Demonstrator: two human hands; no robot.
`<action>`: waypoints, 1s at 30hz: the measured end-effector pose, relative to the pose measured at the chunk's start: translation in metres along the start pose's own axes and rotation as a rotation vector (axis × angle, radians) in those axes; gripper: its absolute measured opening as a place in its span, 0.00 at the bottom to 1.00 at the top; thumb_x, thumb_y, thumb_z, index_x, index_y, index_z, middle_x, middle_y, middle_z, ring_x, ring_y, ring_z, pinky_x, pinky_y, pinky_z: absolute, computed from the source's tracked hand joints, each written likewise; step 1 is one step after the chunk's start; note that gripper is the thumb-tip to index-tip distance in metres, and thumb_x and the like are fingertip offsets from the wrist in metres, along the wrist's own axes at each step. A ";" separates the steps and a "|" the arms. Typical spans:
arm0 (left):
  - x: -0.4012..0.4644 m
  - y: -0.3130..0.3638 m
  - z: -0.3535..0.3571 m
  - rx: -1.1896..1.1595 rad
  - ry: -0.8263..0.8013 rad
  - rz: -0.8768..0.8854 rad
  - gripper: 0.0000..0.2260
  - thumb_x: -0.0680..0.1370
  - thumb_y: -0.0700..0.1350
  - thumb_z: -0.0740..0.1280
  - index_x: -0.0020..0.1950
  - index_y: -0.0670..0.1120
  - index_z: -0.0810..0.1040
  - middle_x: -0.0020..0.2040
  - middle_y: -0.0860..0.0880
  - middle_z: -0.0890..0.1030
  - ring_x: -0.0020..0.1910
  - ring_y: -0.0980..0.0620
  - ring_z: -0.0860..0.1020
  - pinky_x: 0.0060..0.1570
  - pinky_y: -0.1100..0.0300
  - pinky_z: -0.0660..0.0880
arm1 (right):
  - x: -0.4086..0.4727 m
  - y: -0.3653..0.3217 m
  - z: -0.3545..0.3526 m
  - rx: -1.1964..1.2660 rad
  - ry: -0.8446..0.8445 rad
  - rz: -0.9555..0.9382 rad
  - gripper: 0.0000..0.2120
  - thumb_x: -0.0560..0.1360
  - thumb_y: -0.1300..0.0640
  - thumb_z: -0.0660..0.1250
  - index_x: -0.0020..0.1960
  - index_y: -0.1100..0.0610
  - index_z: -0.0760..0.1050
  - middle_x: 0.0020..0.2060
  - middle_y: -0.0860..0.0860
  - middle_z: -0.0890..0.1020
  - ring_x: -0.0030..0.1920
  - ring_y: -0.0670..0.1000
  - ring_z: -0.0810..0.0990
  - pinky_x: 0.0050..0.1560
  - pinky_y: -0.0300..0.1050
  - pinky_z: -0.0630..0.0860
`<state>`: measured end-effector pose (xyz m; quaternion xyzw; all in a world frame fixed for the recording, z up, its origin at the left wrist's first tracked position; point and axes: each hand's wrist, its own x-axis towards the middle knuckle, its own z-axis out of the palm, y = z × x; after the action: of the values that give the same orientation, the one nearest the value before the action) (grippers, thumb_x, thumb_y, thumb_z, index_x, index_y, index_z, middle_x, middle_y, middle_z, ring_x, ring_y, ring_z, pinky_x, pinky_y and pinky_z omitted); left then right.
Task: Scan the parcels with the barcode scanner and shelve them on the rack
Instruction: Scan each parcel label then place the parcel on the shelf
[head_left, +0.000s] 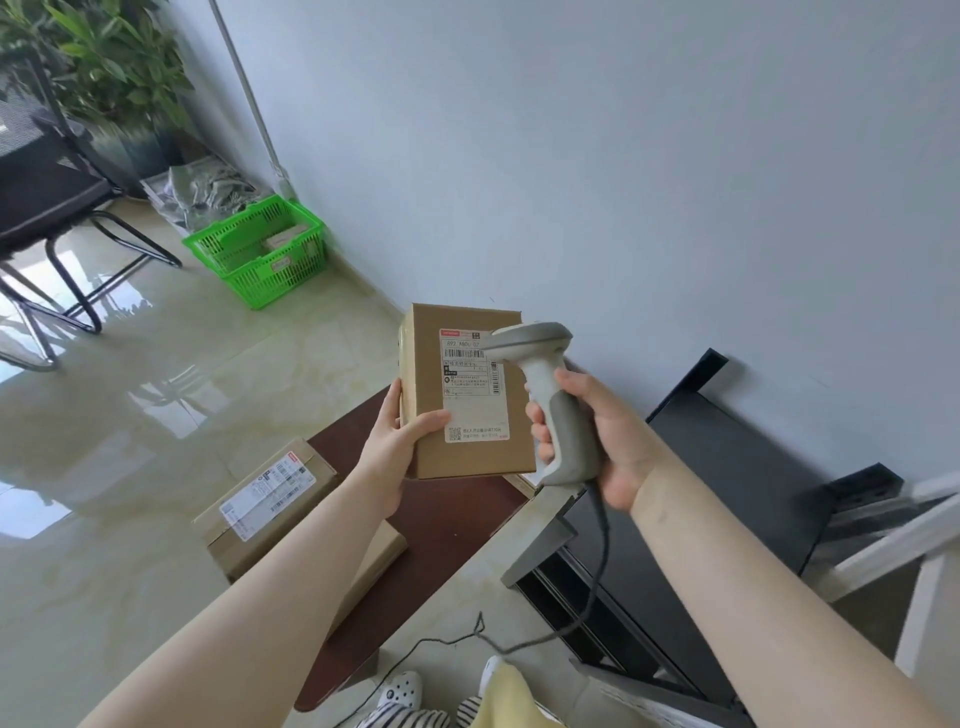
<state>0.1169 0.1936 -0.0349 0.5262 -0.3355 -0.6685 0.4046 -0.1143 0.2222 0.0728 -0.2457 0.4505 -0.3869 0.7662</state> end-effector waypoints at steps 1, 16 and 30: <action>0.002 -0.001 0.001 0.002 0.012 -0.003 0.39 0.65 0.53 0.79 0.73 0.65 0.68 0.62 0.52 0.83 0.59 0.44 0.83 0.53 0.43 0.82 | 0.000 0.002 0.003 0.021 0.000 0.003 0.15 0.75 0.48 0.67 0.54 0.59 0.75 0.38 0.52 0.77 0.34 0.48 0.72 0.33 0.39 0.72; 0.007 -0.006 0.013 0.044 0.031 -0.050 0.44 0.64 0.55 0.80 0.76 0.64 0.64 0.63 0.50 0.82 0.59 0.44 0.83 0.45 0.49 0.81 | -0.001 0.010 0.010 -0.007 0.026 -0.023 0.11 0.80 0.50 0.62 0.56 0.56 0.75 0.36 0.51 0.76 0.32 0.47 0.71 0.31 0.39 0.71; -0.001 -0.007 0.021 -0.068 0.088 -0.016 0.36 0.67 0.51 0.77 0.74 0.61 0.69 0.63 0.53 0.83 0.60 0.46 0.82 0.55 0.41 0.81 | 0.007 0.033 -0.093 -0.061 0.716 -0.142 0.11 0.79 0.50 0.69 0.50 0.59 0.76 0.44 0.54 0.82 0.38 0.49 0.78 0.38 0.43 0.76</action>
<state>0.0958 0.1979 -0.0356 0.5438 -0.2901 -0.6589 0.4313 -0.1823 0.2327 0.0015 -0.1483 0.6832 -0.4868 0.5236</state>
